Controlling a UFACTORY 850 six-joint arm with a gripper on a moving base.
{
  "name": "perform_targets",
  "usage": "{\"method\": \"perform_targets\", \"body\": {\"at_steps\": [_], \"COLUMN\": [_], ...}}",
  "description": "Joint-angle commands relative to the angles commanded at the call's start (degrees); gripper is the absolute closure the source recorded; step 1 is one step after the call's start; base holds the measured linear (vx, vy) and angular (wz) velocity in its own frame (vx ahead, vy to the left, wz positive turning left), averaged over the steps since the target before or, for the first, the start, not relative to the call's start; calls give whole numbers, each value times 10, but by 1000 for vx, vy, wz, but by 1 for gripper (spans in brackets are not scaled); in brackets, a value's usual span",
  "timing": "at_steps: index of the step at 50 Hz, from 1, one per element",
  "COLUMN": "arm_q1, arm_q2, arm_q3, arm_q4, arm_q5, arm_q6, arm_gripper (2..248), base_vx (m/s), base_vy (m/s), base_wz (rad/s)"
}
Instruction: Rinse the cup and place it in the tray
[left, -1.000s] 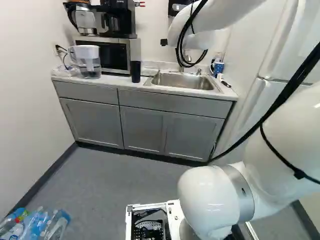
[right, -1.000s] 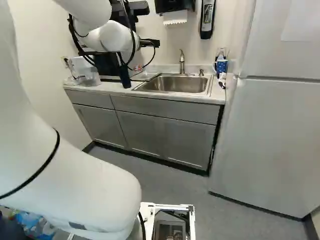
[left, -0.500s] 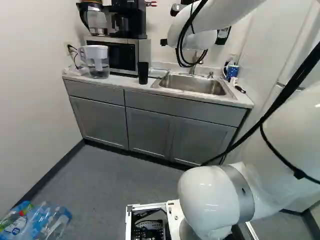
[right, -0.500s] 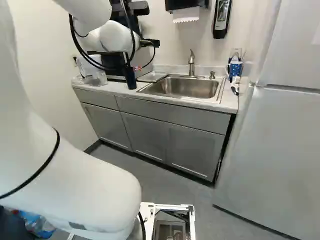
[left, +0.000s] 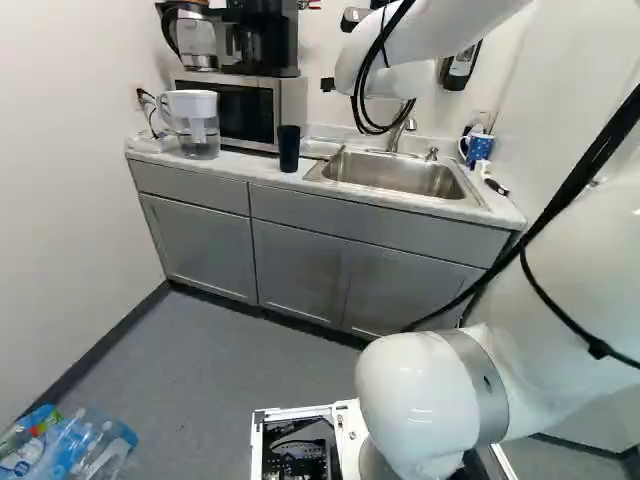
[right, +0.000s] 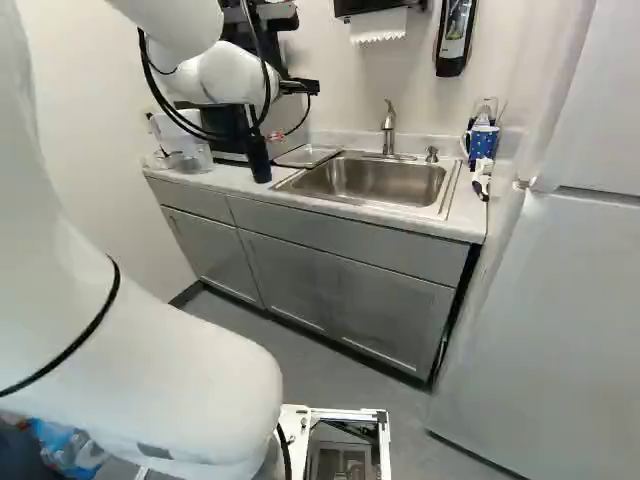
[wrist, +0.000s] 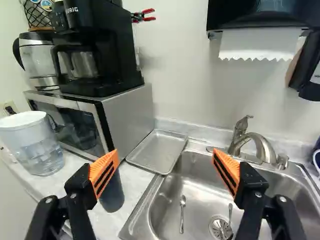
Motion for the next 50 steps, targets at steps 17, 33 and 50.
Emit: {"method": "perform_targets", "body": {"at_steps": [17, 33, 50], "arm_q1": [0, 0, 0], "arm_q2": [0, 0, 0], "arm_q3": [0, 0, 0], "arm_q4": [0, 0, 0], "arm_q5": [0, 0, 0], "arm_q6": [0, 0, 0], "arm_gripper": [3, 3, 3], "base_vx": [115, 107, 92], "base_vy": [-60, -56, -56], "base_wz": [7, 6, 3]}}
